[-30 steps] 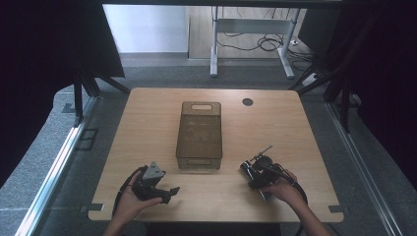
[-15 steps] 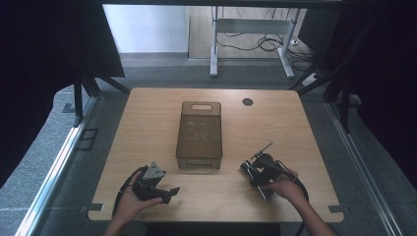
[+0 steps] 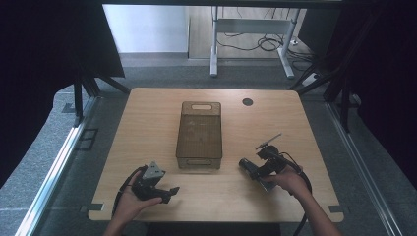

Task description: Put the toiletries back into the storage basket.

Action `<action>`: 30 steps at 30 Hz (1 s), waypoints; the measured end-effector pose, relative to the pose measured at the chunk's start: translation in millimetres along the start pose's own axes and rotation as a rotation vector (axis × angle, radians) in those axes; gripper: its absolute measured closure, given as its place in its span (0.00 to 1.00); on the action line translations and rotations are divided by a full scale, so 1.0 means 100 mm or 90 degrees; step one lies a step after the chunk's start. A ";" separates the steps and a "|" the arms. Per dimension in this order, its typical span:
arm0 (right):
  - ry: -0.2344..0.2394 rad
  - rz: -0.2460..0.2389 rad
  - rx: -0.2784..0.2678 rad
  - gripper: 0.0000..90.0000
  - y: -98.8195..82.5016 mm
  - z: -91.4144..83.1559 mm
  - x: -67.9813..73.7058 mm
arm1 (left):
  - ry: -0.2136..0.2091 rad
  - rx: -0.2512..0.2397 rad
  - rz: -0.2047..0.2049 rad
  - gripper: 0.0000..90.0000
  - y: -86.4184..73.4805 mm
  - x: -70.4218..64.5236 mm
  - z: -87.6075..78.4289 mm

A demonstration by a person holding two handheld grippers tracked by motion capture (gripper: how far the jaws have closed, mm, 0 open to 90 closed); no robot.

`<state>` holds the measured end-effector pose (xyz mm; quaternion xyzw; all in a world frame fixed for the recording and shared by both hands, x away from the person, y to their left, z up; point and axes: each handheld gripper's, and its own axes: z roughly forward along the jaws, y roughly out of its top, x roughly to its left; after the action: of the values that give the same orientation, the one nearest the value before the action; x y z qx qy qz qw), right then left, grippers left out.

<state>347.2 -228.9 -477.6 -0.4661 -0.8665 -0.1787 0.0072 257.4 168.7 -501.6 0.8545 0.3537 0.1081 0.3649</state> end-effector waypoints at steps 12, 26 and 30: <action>0.024 0.019 0.008 0.49 -0.03 0.03 -0.06 | 0.000 0.000 0.001 0.24 0.01 -0.02 0.00; 0.009 0.001 0.040 0.49 -0.07 0.21 -0.03 | 0.001 0.001 0.000 0.24 0.00 -0.01 0.01; -0.002 -0.006 0.042 0.49 -0.08 0.22 0.00 | 0.001 0.001 0.000 0.24 0.00 -0.01 0.00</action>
<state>344.8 -226.0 -500.8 -0.4620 -0.8739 -0.1497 0.0204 256.8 167.6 -501.7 0.8545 0.3541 0.1084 0.3643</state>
